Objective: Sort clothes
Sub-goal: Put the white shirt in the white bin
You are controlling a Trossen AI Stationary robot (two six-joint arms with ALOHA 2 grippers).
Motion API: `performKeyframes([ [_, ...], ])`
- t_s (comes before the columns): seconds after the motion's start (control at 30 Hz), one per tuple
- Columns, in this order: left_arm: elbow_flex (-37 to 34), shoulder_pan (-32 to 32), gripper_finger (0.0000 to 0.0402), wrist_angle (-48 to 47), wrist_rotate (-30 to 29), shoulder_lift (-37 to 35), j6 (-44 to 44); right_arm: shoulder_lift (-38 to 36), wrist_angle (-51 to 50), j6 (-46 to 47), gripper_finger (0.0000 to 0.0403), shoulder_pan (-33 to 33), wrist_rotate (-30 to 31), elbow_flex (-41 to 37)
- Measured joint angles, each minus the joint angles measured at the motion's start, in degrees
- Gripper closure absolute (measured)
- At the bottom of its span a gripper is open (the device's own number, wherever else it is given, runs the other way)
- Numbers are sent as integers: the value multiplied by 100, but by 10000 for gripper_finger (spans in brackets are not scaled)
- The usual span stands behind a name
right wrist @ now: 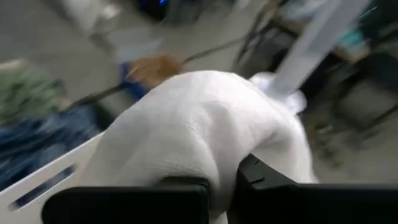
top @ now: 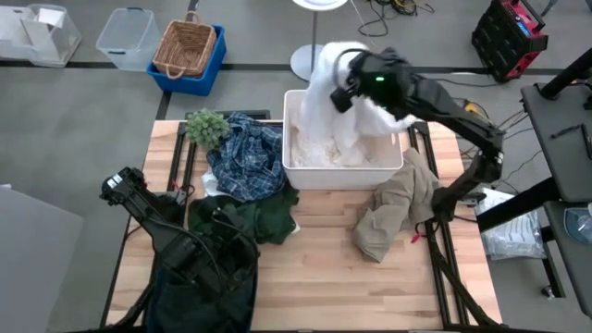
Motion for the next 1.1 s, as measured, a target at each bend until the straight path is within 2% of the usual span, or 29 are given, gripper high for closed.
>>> performKeyframes([
  [0.1, 0, 18, 228, 2, -118, -65, -88, 307, -188, 426, 388, -103, -814, -92],
  [0.2, 6, 20, 228, 2, -106, -164, -157, 538, -491, 898, 363, -161, -1434, -21],
  [0.37, 211, 21, 228, 2, -53, -232, -150, 889, -1331, 1181, 267, -194, -1530, 262],
  [0.53, 664, 54, 228, -37, -60, -248, 209, 1090, -2402, 1514, 172, -188, -1834, 618],
  [0.63, 973, 90, 228, -40, -71, -248, 656, 1111, -2855, 1611, 128, -181, -1845, 829],
  [0.73, 1227, 168, 228, -42, -75, -248, 1169, 1059, -2631, 1735, 101, -177, -1786, 975],
  [0.83, 1465, 249, 228, -40, -179, -248, 1715, 1013, -1831, 1503, 98, -243, -1469, 988],
  [0.9, 1601, 285, 228, -42, -405, -249, 2006, 1075, -1333, 1332, 112, -357, -1426, 965],
  [1.0, 1805, 325, 228, -42, -891, -248, 2286, 1347, -993, 1300, 154, -538, -1484, 932],
  [1.1, 1954, 334, 228, -39, -1396, -251, 2345, 1745, -1023, 1336, 210, -592, -1795, 921],
])
